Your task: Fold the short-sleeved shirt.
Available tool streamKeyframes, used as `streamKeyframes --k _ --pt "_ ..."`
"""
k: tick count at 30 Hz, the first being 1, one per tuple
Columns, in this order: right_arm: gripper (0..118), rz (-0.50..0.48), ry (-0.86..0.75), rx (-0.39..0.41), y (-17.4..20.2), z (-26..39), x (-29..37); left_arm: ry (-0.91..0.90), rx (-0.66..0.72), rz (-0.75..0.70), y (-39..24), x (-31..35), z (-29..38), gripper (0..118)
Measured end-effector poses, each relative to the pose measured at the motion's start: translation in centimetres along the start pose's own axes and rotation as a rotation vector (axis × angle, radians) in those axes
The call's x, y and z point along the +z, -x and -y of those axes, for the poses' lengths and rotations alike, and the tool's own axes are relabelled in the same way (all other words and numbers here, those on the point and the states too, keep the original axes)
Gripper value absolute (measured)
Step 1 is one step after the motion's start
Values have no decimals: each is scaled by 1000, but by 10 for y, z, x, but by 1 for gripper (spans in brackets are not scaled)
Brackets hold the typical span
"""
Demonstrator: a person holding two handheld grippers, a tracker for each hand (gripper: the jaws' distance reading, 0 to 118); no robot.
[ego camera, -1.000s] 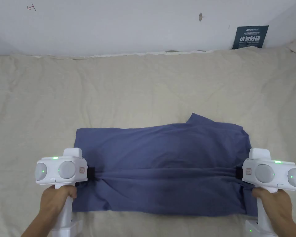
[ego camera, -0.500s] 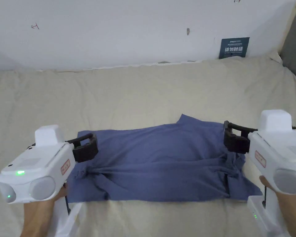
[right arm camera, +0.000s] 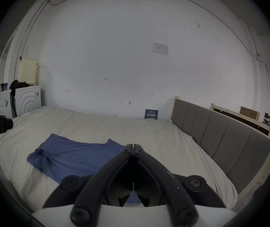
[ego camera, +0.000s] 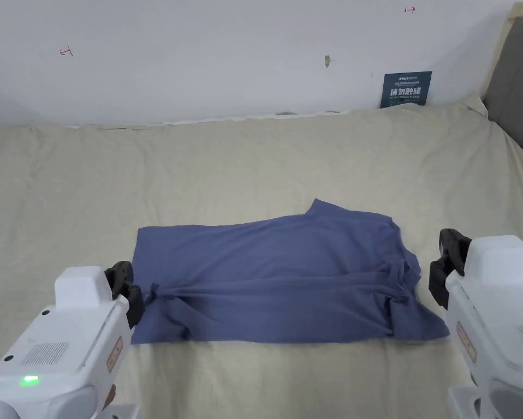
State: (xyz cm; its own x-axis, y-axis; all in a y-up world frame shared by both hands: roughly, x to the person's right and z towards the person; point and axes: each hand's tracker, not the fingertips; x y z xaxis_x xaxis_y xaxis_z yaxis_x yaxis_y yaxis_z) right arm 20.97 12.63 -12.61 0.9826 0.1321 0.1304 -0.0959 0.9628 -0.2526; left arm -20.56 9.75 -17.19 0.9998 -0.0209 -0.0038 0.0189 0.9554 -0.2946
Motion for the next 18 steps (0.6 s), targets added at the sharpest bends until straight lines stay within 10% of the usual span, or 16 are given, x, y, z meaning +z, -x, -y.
streamKeyframes --k 11,13,15,18 --pt "1 -29 48 -24 -1 8 -16 611 139 74 48 -135 29 4" --pt "1 -25 67 -21 -1 12 -22 625 165 21 55 -153 36 37" --pt "1 -24 87 -26 0 16 -26 696 161 8 62 -175 46 99" --pt "1 -20 117 -25 0 22 -35 734 178 -34 63 -190 57 102"
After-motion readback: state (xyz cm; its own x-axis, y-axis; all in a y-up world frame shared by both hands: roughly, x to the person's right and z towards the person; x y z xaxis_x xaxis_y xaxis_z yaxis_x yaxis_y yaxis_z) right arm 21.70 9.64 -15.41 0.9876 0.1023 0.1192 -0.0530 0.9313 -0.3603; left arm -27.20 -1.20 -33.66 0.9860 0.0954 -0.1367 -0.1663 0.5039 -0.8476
